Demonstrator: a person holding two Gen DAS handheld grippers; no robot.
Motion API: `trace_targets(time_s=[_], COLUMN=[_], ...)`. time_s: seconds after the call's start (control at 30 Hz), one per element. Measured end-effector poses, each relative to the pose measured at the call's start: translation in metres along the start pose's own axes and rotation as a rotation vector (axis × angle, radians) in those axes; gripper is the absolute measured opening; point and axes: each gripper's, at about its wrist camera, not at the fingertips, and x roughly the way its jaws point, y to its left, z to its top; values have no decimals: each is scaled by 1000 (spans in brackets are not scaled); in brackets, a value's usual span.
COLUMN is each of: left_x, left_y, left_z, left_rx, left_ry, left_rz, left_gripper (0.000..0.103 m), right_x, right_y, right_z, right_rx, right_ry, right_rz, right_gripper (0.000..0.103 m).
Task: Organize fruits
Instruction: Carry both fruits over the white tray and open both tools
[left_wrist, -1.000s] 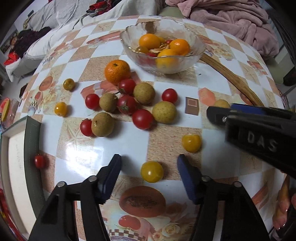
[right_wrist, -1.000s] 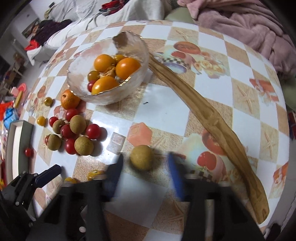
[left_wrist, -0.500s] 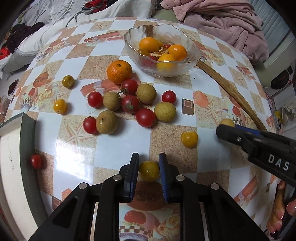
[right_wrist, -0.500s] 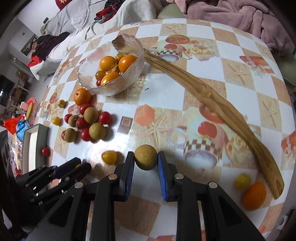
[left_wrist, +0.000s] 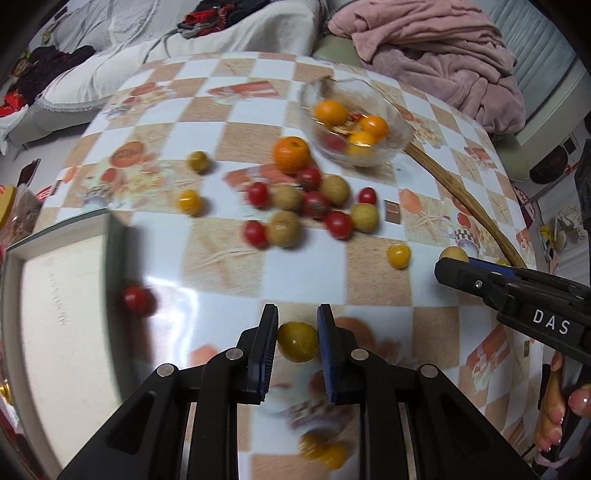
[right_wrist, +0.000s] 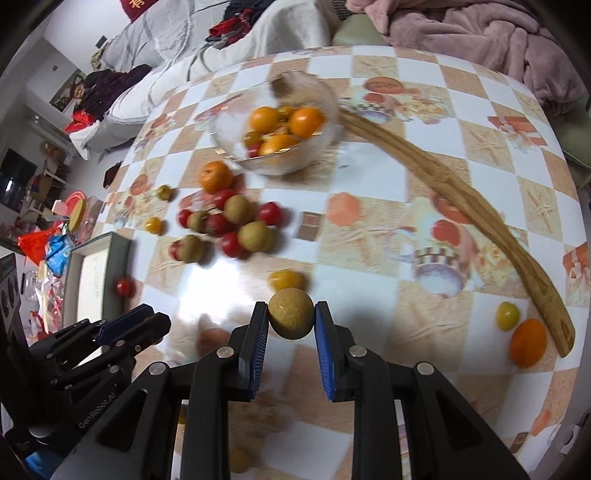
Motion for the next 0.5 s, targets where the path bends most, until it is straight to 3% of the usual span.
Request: trace_targets(time_s=[0.2,0.5], left_x=[-30,-51], left_y=[56,156], left_z=[-16,-61], left_rx=[-31,-115], left_ry=[-30,-5], left_rz=[52,171], left_gripper=[24,24], right_x=[7,33], right_y=[59,173], right_z=[-5,-21], right_rx=[-42,-156], right_ry=[9,45], right_rz=[49,123], right_gripper=[27,27])
